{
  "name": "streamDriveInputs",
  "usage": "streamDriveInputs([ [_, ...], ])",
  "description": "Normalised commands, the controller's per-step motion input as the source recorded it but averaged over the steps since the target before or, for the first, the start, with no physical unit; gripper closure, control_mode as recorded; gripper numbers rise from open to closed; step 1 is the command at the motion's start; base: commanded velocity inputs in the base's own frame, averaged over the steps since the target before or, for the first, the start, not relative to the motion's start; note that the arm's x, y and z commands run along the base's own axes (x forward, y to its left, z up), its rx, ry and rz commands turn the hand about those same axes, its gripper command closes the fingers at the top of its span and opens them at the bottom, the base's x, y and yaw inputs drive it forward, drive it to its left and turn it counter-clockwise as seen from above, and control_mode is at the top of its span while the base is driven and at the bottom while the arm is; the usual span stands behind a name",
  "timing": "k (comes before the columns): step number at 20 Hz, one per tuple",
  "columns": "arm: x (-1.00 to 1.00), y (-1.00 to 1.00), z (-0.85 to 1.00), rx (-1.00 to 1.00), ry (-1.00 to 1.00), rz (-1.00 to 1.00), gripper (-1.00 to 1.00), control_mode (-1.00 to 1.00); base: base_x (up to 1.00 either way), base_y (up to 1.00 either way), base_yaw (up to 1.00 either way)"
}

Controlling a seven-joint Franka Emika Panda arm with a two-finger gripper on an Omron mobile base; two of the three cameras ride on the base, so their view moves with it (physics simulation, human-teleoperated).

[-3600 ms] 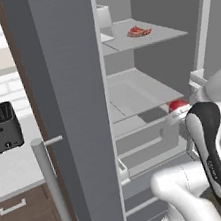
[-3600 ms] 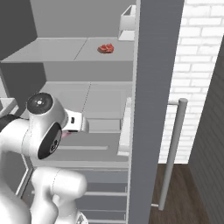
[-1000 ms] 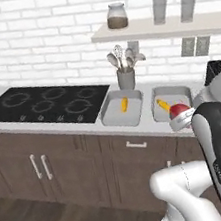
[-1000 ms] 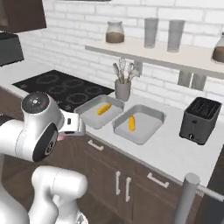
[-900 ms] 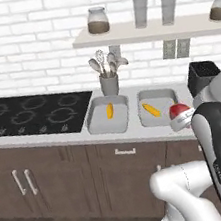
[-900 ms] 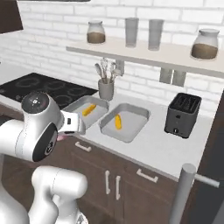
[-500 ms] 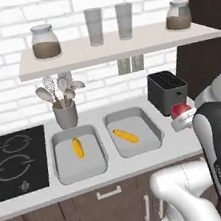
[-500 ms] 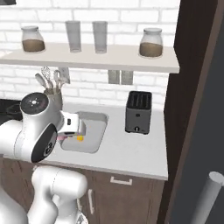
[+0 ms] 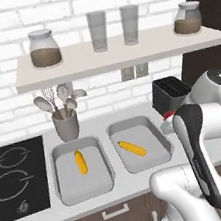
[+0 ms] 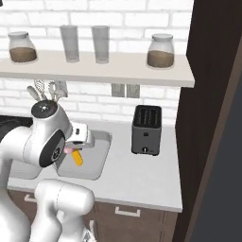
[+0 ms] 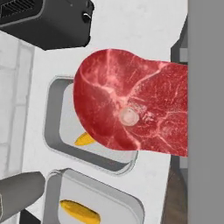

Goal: Place one corn and one steak in each tupperware on the nearby counter, to pack two identical lunches.

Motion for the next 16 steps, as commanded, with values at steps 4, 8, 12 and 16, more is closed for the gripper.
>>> streamDriveInputs([
  [4, 0.99, 0.62, -0.89, -0.06, 0.02, -0.03, 1.00, -1.00, 0.00, 0.00, 0.00],
  [8, 1.00, 0.22, -0.59, 0.00, 0.00, -0.03, 1.00, -1.00, 0.00, 0.00, 0.00],
  [12, 1.00, -0.02, -0.59, 0.00, 0.00, 0.00, 1.00, -1.00, 0.00, 0.00, 0.00],
  [16, 0.98, -0.06, -0.51, 0.00, 0.01, 0.00, -1.00, -1.00, 0.00, 0.00, 0.00],
])
